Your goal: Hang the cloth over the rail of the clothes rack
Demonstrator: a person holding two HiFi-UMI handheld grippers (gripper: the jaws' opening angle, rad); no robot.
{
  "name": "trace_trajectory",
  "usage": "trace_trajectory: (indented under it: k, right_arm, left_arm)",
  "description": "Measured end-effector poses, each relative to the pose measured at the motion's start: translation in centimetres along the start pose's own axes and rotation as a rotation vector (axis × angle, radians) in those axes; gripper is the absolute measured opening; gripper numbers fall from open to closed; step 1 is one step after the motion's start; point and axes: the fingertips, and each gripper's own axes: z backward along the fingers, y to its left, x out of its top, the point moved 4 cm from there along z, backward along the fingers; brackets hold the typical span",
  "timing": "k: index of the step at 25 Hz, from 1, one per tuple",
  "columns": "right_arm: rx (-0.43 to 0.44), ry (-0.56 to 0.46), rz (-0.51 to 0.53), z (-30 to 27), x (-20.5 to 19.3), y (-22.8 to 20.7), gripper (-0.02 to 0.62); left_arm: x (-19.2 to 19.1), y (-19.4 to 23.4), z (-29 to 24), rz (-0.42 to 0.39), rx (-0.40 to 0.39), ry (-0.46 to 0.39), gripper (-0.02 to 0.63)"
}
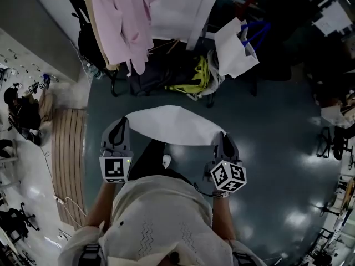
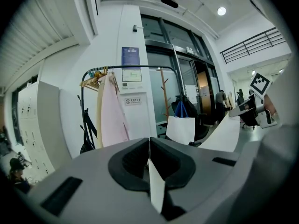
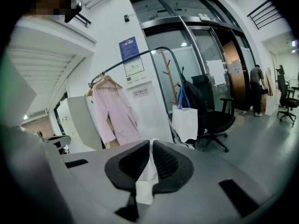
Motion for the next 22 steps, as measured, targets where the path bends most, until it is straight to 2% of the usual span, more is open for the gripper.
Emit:
trace_trajectory:
  k: [4,10,13,17,19,21,22]
  right_arm:
    - [-0.02,0.008,-0.006,-3.8,2.0,-1.1,0.035]
    - [-0.011,-0.008,0.057,-11.8,7.6,-1.5,0.035]
    - [0.0,-0.056,0.087,-15.3,11.1,-1.3,0.035]
    - [0.037,-0.129,0.146,-18.4,16.2,0.3,0.035]
    - [0.053,-0.183,0.193,-19.5,19.8,1.4,0.035]
    - [0.047,-0.222,0.227,-20.5,23.3,2.0,0.035]
    - [0.04,-0.238,0.236,-21.0,24.9,2.2,0.035]
  left_arm:
    - [0.5,0.6,-5.4,-0.014,-0.019,-0.015,0.018]
    - [3.0,4.8,-14.1,-0.06,0.023,-0.059,0.017]
    - [5.5,6.8,-17.6,-0.094,0.041,-0.148,0.018]
    - [9.8,8.2,-21.5,-0.085,0.024,-0.273,0.018]
    - [13.0,8.8,-23.1,-0.189,0.015,-0.313,0.018]
    - [16.1,9.5,-24.3,-0.312,0.033,-0.342,0.018]
    - [17.6,10.0,-24.7,-0.347,0.047,-0.362,0.017]
